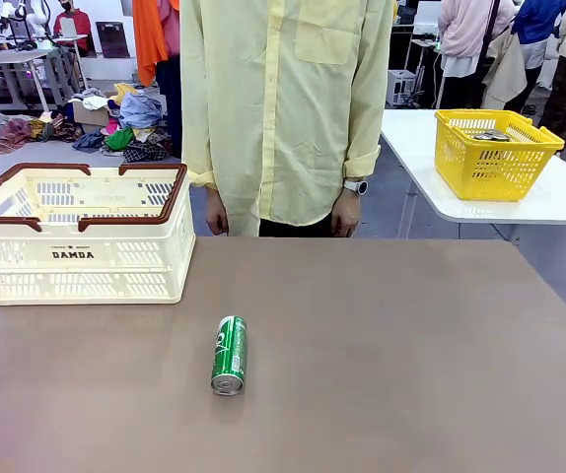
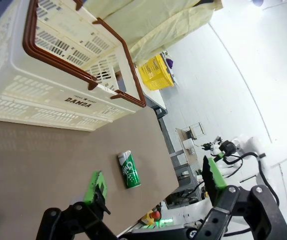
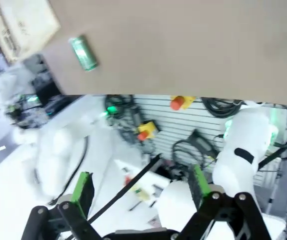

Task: Place the drinks into the Shopping basket.
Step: Pick up one drink and place it into the Shopping basket.

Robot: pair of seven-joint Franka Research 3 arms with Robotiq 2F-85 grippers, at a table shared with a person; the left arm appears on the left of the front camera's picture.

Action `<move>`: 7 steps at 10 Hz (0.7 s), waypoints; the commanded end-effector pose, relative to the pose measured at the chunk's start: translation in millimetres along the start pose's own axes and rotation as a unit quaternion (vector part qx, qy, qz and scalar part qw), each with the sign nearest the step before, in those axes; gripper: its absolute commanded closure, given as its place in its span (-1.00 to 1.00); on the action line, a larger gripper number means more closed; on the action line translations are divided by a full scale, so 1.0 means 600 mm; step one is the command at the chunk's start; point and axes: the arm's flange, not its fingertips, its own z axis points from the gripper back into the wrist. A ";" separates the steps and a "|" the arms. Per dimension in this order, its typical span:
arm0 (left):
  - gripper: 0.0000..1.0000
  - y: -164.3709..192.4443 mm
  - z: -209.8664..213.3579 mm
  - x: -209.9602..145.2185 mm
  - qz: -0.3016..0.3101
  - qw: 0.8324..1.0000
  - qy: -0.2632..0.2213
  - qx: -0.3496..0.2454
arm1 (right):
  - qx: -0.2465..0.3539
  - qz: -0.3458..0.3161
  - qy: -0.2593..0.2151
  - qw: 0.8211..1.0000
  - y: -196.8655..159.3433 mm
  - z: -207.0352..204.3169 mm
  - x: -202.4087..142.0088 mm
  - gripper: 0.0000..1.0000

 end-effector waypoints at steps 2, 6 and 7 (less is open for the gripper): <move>-1.00 -0.002 0.001 0.001 -0.004 1.000 -0.005 -0.010 | 0.179 0.010 -0.002 0.984 -0.062 0.018 0.020 -1.00; -1.00 -0.002 0.001 0.001 -0.004 1.000 -0.005 -0.010 | 0.127 -0.010 0.006 0.992 -0.068 0.030 0.016 -1.00; -1.00 -0.002 0.001 0.001 -0.004 1.000 -0.005 -0.010 | 0.127 -0.010 0.006 0.992 -0.068 0.030 0.016 -1.00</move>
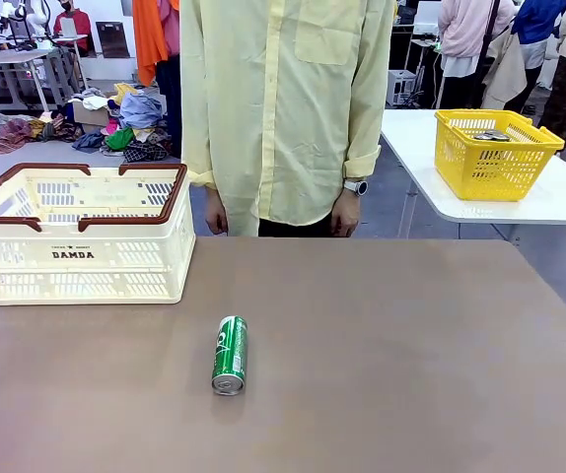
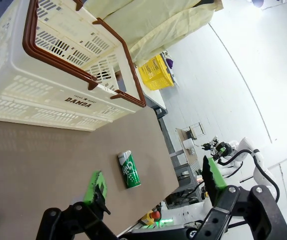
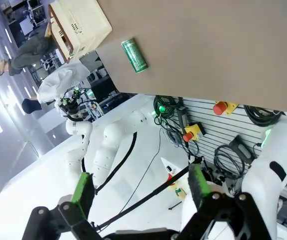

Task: Place the drinks into the Shopping basket.
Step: Pick up one drink and place it into the Shopping basket.

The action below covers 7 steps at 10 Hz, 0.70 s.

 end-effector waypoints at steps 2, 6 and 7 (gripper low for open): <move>-1.00 -0.002 0.001 0.001 -0.004 1.000 -0.005 -0.010 | -0.012 0.006 0.005 1.000 -0.002 0.009 -0.009 -1.00; -1.00 -0.228 -0.129 0.007 -0.139 0.971 0.156 0.116 | -0.012 0.006 0.005 1.000 -0.002 0.009 -0.009 -1.00; -1.00 -0.297 -0.207 0.002 -0.188 0.946 0.219 0.148 | -0.012 0.006 0.005 1.000 -0.002 0.009 -0.009 -1.00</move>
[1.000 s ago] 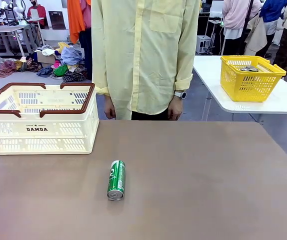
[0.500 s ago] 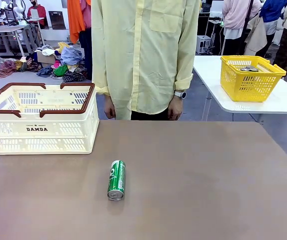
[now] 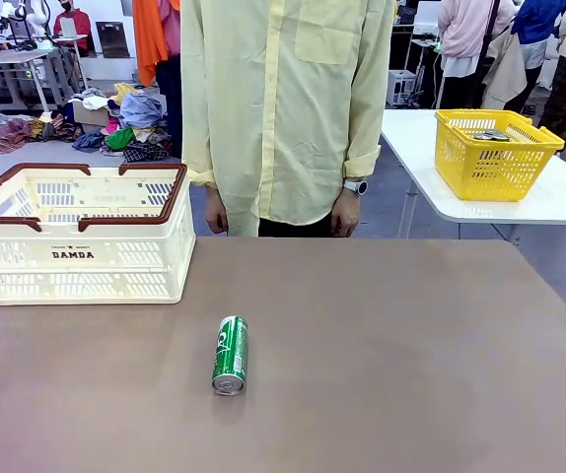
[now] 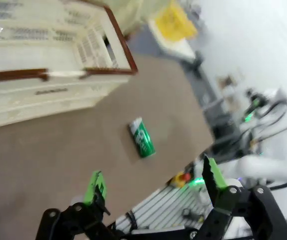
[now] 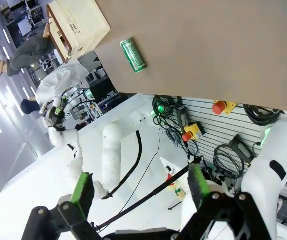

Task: Place the drinks into the Shopping basket.
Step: Pick up one drink and place it into the Shopping basket.

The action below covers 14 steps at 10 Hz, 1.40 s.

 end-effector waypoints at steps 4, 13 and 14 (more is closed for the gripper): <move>-1.00 -0.321 -0.366 0.020 -0.272 0.897 0.309 0.161 | -0.010 0.009 0.006 1.000 -0.002 0.007 -0.006 -1.00; -1.00 -0.310 -0.675 -0.142 -0.003 0.895 0.243 0.373 | -0.010 0.009 0.006 1.000 -0.002 0.007 -0.006 -1.00; -1.00 -0.314 -0.678 -0.142 0.018 0.906 0.256 0.337 | -0.010 0.009 0.006 1.000 -0.002 0.007 -0.006 -1.00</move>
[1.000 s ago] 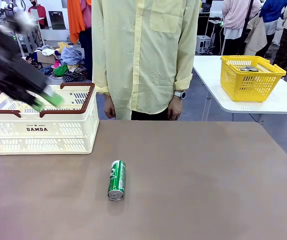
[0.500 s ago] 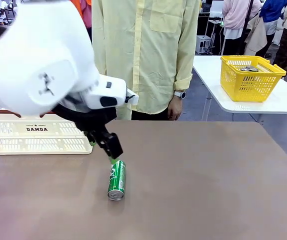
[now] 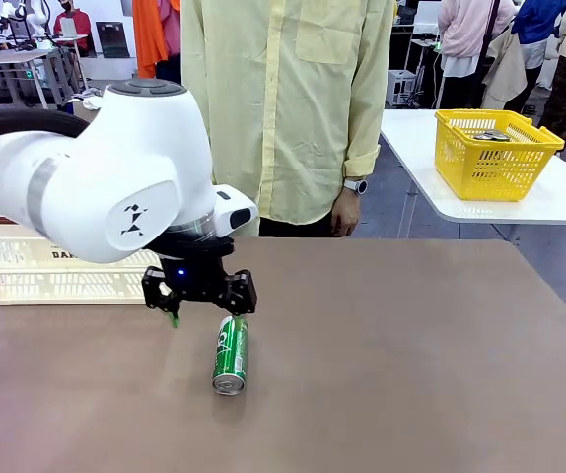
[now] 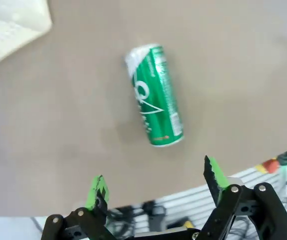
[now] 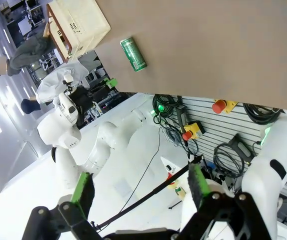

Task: Place the drinks into the Shopping basket.
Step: Pick up one drink and place it into the Shopping basket.

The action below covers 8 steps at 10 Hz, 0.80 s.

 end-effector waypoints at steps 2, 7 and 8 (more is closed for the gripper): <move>-1.00 0.000 0.000 0.000 0.000 1.000 0.000 0.000 | -0.010 0.009 0.004 1.000 -0.002 0.007 -0.005 -1.00; -1.00 -0.018 -0.018 0.009 -0.006 0.999 0.015 -0.042 | -0.010 0.009 0.004 1.000 -0.002 0.007 -0.005 -1.00; -1.00 -0.024 -0.049 0.027 -0.016 0.999 0.037 -0.033 | -0.010 0.009 0.004 1.000 -0.002 0.007 -0.005 -1.00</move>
